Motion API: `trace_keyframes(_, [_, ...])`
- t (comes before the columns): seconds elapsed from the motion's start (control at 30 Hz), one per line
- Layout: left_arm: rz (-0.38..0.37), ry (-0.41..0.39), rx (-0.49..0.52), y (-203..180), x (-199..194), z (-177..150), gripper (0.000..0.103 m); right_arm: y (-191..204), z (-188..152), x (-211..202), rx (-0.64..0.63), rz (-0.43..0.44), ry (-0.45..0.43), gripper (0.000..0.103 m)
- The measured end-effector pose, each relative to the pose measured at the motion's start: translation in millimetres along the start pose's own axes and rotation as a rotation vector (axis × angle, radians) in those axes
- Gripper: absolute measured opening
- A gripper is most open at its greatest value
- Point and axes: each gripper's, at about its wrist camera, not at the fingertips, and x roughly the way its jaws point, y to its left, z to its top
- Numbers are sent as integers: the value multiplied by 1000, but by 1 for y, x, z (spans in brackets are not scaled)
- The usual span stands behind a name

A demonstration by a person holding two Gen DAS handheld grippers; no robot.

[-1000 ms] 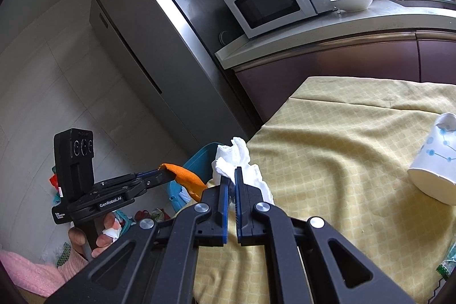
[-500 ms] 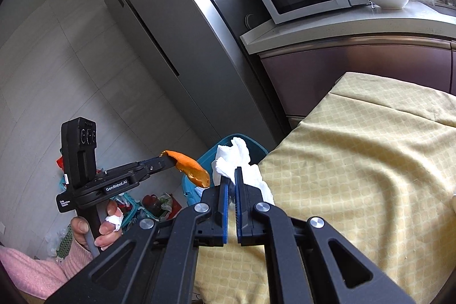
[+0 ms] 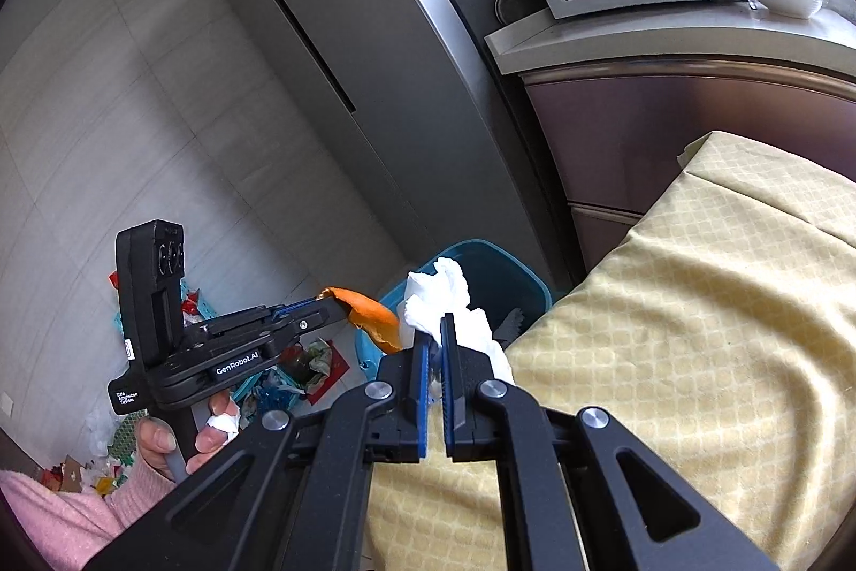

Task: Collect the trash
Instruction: 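Carry the orange peel and tissue over the teal bin, then open both tools to drop the peel and tissue into the bin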

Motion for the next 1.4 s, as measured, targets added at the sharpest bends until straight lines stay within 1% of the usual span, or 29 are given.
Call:
trace_keyframes(0.4, [27, 13, 1, 6, 11, -3, 10, 11, 10, 23, -6, 3, 45, 4])
trace_keyframes(0.6, [38, 33, -7, 9, 25, -3, 10, 13, 15, 40, -10, -6, 72, 5])
trace_keyframes(0.8, [50, 57, -11, 10, 41, -4, 10, 12, 14, 59, -23, -37, 97, 5])
trace_keyframes(1.23, [69, 96, -11, 10, 67, -7, 11, 9, 17, 90, -30, -63, 140, 5])
trace_keyframes(1.4, [80, 109, -7, 9, 76, -6, 12, 8, 18, 105, -29, -78, 158, 7])
